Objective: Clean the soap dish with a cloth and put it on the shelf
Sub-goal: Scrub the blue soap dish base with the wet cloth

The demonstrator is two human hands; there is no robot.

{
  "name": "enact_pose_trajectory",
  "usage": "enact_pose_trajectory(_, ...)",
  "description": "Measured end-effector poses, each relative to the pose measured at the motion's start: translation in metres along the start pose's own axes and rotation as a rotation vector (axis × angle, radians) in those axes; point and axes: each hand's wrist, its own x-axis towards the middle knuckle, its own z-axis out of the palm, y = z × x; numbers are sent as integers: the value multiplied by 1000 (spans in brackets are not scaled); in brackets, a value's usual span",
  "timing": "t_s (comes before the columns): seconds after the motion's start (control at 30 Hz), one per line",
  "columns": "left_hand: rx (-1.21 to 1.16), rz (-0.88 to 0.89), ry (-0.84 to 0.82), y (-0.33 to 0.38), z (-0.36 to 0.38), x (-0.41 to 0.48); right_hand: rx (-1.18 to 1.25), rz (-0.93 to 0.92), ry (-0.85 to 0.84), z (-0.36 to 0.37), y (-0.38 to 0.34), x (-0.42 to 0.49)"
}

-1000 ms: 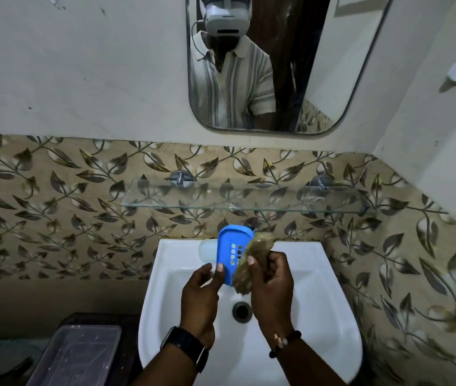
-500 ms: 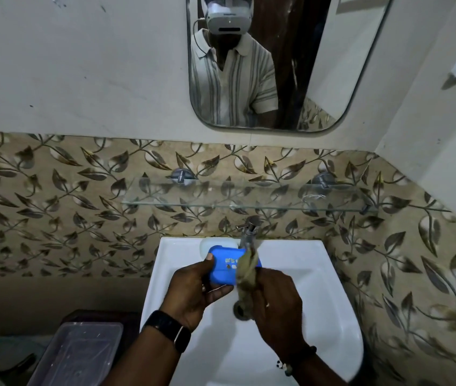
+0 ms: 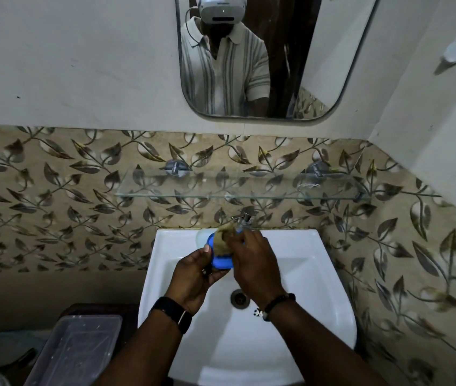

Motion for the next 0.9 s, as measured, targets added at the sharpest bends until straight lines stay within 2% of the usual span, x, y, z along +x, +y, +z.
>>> enact_pose_trajectory(0.1,-31,24,29,0,-6,3,33,196,0,0,18,6)
enact_pose_trajectory(0.17,-18,29,29,1,-7,7,86,227,-14,3,22,8)
enact_pose_trajectory(0.33,-7,1,-4,0,-5,14,246,69,-72,9,-15,8)
enact_pose_trajectory(0.47,8,16,-50,3,-7,17,163,-26,-62,4,-18,13)
enact_pose_trajectory(0.53,12,48,-60,5,-12,18,76,46,-39,2,-2,17)
enact_pose_trajectory(0.6,6,64,-54,5,-14,18,52,218,-30,4,14,20)
enact_pose_trajectory(0.67,18,70,-47,5,-15,19,56,273,-48,8,20,21)
enact_pose_trajectory(0.83,87,52,-67,4,-11,22,220,56,1,2,-13,21)
enact_pose_trajectory(0.9,69,50,-65,6,-9,23,192,-46,-25,3,-21,21)
